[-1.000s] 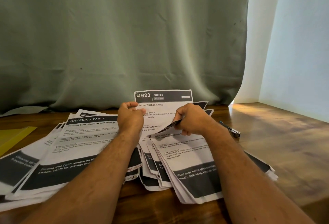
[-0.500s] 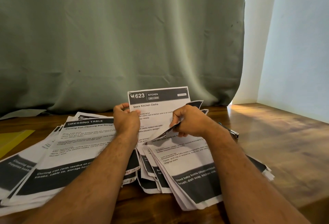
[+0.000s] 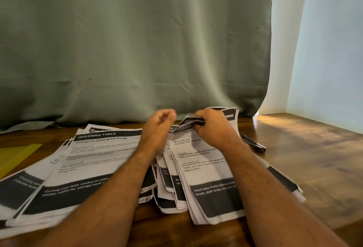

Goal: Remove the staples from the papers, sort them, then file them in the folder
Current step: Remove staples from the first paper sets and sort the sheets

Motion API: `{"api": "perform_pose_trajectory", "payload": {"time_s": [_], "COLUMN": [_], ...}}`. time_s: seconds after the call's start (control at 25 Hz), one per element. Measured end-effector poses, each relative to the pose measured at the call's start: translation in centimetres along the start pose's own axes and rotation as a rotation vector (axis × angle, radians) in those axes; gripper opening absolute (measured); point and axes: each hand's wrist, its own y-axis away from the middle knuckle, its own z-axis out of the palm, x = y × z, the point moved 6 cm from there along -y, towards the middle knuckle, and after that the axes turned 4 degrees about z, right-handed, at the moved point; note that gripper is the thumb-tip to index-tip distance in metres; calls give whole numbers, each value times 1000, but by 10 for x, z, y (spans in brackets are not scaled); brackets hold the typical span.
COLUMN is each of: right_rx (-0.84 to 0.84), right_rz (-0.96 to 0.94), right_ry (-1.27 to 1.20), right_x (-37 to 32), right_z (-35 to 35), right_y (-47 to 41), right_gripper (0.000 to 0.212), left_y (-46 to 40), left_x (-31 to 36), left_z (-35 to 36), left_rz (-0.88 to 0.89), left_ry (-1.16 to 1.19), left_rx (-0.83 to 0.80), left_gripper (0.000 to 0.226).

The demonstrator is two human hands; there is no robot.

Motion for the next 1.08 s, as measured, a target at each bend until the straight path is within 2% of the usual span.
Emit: {"api": "perform_pose_trajectory", "payload": {"time_s": [0.08, 0.12, 0.2, 0.24, 0.4, 0.52, 0.64, 0.76, 0.96, 1.08], "right_rx": [79, 110, 135, 135, 164, 225, 231, 232, 403, 468], "right_rz": [-25, -35, -20, -3, -1, 17, 9, -47, -388, -432], "right_ry": [-57, -99, -183, -211, -198, -265, -202, -185, -143, -152], "right_x": [-3, -4, -3, -3, -3, -1, 0, -2, -20, -21], "right_z": [-6, -8, -11, -11, -14, -19, -18, -17, -31, -36], "right_y": [0, 1, 4, 6, 6, 5, 1, 1, 16, 20], "right_gripper": [26, 36, 56, 59, 30, 34, 18, 21, 27, 30], "left_y": [5, 8, 9, 7, 3, 1, 2, 2, -2, -1], "left_x": [1, 1, 3, 2, -12, -17, -20, -20, -21, -22], "left_z": [16, 21, 24, 21, 13, 10, 10, 5, -5, -8], "left_rz": [-5, 3, -8, -34, -226, -295, -317, -348, -365, -374], "left_ry": [79, 95, 132, 149, 233, 261, 268, 328, 449, 431], "left_rx": [-234, -281, -210, -140, -51, -33, 14, 114, 282, 316], "left_gripper": [44, 46, 26, 16, 18, 28, 29, 30, 30, 29]}}
